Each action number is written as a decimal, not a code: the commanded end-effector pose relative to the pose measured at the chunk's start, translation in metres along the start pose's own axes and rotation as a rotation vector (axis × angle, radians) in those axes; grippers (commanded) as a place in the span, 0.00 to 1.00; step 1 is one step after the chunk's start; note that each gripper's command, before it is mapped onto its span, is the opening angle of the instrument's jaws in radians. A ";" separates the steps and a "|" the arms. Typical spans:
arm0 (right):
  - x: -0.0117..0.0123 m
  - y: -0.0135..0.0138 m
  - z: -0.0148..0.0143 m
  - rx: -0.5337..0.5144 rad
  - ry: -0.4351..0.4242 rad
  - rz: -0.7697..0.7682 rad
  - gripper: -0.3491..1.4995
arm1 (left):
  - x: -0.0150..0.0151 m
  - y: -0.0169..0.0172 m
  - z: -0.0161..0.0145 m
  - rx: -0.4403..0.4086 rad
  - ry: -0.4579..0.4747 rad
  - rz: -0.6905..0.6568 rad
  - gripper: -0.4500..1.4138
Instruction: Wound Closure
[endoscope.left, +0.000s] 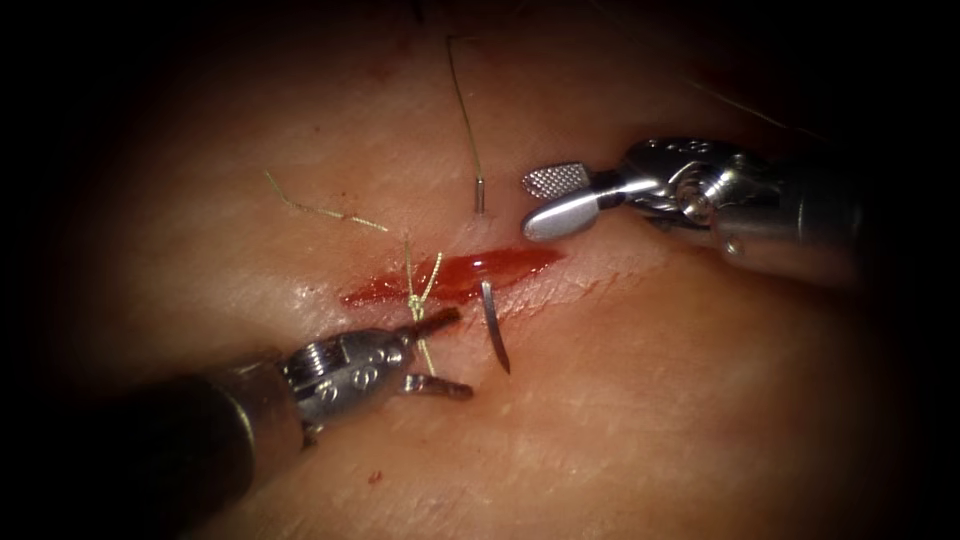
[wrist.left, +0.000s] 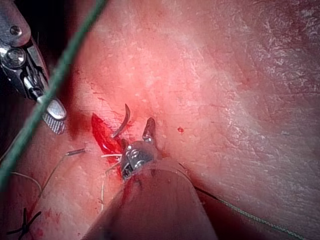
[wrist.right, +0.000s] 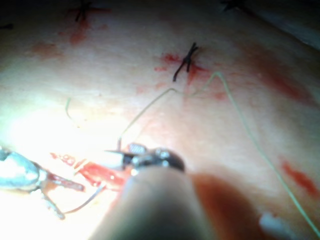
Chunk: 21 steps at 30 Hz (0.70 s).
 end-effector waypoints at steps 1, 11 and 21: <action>0.0003 0.0003 -0.0004 -0.005 0.021 -0.002 0.98 | -0.0001 -0.0004 0.0010 0.000 0.001 0.008 0.68; -0.0018 0.0015 -0.0013 0.026 0.017 -0.036 0.91 | 0.0018 -0.0010 0.0015 0.033 -0.009 0.093 0.62; -0.0035 0.0024 -0.0008 0.036 0.010 -0.039 0.91 | 0.0029 -0.0019 0.0011 0.079 -0.020 0.121 0.53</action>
